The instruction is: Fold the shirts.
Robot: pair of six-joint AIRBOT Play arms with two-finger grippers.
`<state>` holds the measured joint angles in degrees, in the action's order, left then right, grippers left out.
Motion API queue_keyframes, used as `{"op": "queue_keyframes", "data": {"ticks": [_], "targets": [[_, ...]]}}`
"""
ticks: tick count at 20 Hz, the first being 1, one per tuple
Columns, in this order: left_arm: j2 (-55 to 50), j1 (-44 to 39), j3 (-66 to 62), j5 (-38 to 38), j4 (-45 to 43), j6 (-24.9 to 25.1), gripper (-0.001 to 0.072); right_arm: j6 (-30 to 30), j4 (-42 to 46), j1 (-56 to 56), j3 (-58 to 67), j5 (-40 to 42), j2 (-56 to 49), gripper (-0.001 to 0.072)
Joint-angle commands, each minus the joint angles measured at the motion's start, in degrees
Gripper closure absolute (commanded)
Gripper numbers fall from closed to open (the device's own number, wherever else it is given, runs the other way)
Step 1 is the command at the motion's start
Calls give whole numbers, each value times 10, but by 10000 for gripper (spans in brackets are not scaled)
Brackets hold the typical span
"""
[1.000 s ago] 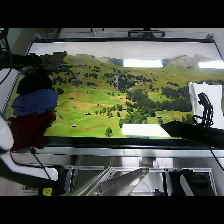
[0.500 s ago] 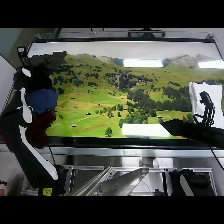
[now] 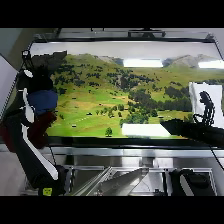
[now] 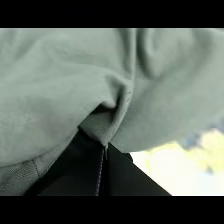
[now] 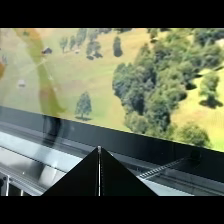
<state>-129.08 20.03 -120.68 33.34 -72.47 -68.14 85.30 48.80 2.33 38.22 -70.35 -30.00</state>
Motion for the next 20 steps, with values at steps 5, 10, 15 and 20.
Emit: {"op": "queue_keyframes", "data": {"ticks": [5,10,15,20], "targets": [[172,8,78,188,-1,1,692,0,0,0,0,0,0,697],[227,13,81,283,0,2,692,0,0,0,0,0,0,697],[196,18,81,374,0,2,-3,0,0,0,0,-2,0,697],[188,-1,70,289,5,26,-13,0,0,0,0,-2,0,697]]}}
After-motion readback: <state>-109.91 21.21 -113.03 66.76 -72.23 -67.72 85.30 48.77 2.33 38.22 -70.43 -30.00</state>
